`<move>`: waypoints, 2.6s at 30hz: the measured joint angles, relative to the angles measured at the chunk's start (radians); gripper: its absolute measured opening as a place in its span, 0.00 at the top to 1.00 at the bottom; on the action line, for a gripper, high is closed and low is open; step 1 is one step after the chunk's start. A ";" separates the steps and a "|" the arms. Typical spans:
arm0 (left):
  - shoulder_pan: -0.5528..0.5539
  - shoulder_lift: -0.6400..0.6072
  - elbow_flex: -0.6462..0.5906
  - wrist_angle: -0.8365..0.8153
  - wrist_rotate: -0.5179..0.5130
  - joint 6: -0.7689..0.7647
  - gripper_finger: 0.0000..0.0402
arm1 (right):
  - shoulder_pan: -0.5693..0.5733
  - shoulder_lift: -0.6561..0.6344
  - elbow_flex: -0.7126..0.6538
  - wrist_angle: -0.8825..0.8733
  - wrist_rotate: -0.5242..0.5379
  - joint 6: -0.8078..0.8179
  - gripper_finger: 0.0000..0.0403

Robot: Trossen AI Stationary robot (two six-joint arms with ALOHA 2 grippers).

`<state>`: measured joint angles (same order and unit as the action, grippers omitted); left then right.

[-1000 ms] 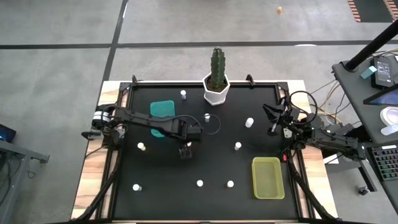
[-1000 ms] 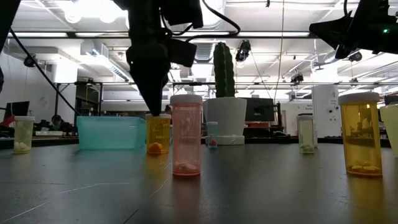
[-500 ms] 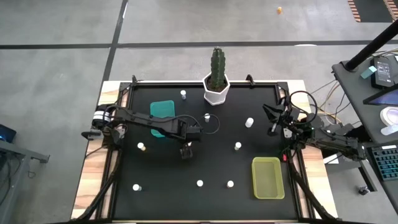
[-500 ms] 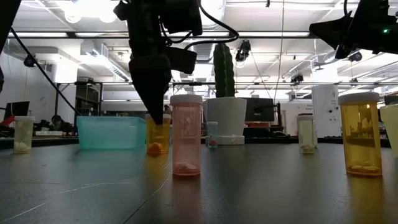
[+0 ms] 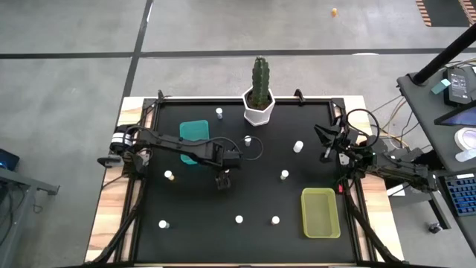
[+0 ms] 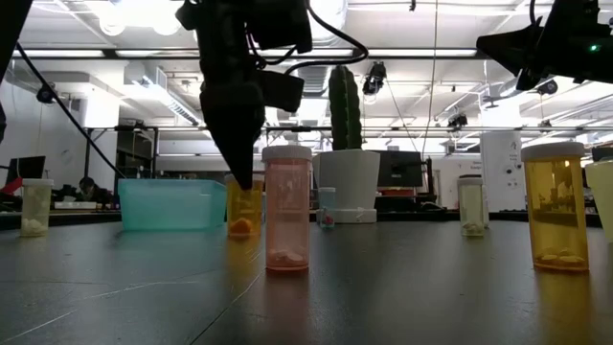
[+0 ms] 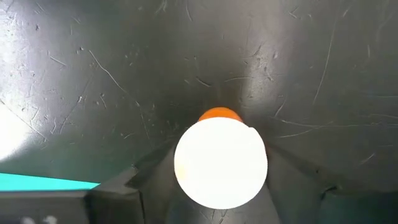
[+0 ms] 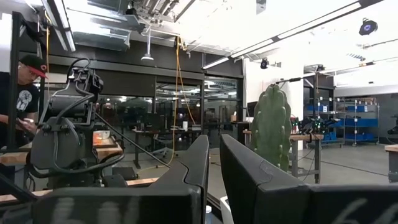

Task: Pick and place medicine bottles into bin by pill shape (circle, oval)
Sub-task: Put the orange capsule bottle into the blue bin

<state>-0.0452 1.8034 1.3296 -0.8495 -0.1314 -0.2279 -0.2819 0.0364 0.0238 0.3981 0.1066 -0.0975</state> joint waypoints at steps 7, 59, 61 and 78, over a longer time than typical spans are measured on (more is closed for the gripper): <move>-0.002 -0.004 0.038 -0.032 0.000 0.000 0.52 | 0.000 0.000 0.000 0.000 0.000 0.000 0.92; 0.527 -0.348 -0.168 -0.217 -0.053 0.111 0.51 | 0.000 0.013 0.000 -0.011 0.001 -0.011 0.92; 0.531 -0.348 -0.188 -0.214 -0.056 0.110 0.51 | 0.000 0.013 0.000 -0.014 0.001 -0.011 0.92; 0.544 -0.348 -0.303 -0.076 -0.119 0.085 0.51 | 0.000 0.013 0.000 -0.023 0.001 -0.019 0.92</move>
<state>0.4986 1.4555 1.0269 -0.9259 -0.2500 -0.1430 -0.2821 0.0494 0.0241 0.3752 0.1074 -0.1165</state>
